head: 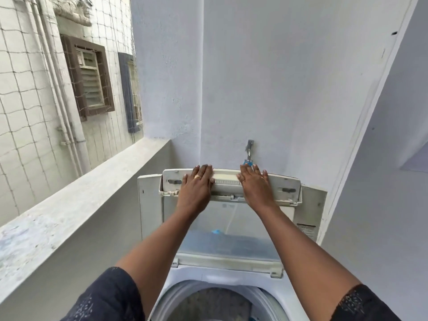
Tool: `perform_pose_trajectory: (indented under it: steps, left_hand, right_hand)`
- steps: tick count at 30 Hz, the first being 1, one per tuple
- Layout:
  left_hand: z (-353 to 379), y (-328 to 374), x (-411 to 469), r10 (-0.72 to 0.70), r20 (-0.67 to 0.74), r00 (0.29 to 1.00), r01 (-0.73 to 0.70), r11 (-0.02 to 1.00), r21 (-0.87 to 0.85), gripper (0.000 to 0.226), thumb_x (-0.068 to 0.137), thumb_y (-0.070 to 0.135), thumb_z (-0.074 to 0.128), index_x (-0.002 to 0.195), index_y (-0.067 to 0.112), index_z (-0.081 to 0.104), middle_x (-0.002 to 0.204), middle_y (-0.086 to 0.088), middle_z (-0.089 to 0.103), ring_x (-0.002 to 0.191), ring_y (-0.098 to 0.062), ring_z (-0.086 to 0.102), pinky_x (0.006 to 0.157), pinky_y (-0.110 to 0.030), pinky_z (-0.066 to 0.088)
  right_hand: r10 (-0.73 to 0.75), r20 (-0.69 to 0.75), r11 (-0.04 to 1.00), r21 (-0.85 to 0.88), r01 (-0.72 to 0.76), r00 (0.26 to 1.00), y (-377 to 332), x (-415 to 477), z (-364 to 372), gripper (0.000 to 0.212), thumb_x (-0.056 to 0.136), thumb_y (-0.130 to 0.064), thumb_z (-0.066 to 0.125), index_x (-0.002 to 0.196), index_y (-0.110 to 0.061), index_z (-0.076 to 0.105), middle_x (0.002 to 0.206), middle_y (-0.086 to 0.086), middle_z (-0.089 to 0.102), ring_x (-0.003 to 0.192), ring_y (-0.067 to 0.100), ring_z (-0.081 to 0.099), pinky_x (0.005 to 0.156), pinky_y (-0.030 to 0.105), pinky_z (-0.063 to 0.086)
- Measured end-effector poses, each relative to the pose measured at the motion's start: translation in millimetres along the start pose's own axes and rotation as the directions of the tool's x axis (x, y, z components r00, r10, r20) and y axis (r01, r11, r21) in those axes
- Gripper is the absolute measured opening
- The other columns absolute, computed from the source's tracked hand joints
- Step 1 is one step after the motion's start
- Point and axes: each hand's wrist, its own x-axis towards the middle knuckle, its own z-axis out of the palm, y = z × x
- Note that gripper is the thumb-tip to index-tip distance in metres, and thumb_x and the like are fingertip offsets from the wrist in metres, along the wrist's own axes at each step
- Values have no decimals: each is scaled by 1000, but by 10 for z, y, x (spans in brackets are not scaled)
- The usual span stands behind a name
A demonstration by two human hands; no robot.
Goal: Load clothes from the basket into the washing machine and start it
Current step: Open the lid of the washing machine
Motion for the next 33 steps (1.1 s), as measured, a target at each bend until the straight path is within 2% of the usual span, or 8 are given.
perform_pose_trajectory:
  steps: [3,9,16,22,33]
  left_hand:
    - [71,-45,88,-27,55,998,26,1000,11,50,103,35,21,151,24,12,160,8,13,149,-15,5,119,-45,5]
    - [140,-45,280,-77,138,987,75,997,21,54,102,36,17,152,24,-1,160,10,4,149,-13,-2,118,-50,-3]
    - [194,-52,451,-103,178,979,92,993,70,56,102,39,18,152,25,-4,160,12,2,148,-10,-3,115,-55,-10]
    - [200,-45,452,-109,180,978,94,991,90,55,102,39,16,151,26,-5,160,13,0,148,-9,-5,114,-58,-12]
    - [-16,64,179,-62,113,992,37,977,210,53,102,39,12,151,26,-3,160,12,0,149,-10,-1,105,-66,-19]
  right_hand:
    - [14,7,1000,5,-14,1000,28,160,60,48,104,-30,22,149,-16,20,158,0,19,148,19,11,119,36,6]
    - [24,35,1000,-11,-23,999,74,330,152,48,104,-32,23,149,-16,21,158,0,19,148,19,11,118,37,8]
    - [130,2,991,-21,-129,992,68,466,321,49,103,-35,19,149,-20,20,159,-4,14,149,20,1,119,37,5]
    - [130,0,991,-15,-130,991,72,470,320,49,103,-35,19,149,-20,19,160,-4,13,149,19,0,119,38,5]
    - [117,-47,992,44,-115,992,-24,163,155,48,103,-32,22,149,-18,20,160,-2,12,149,22,-3,119,39,3]
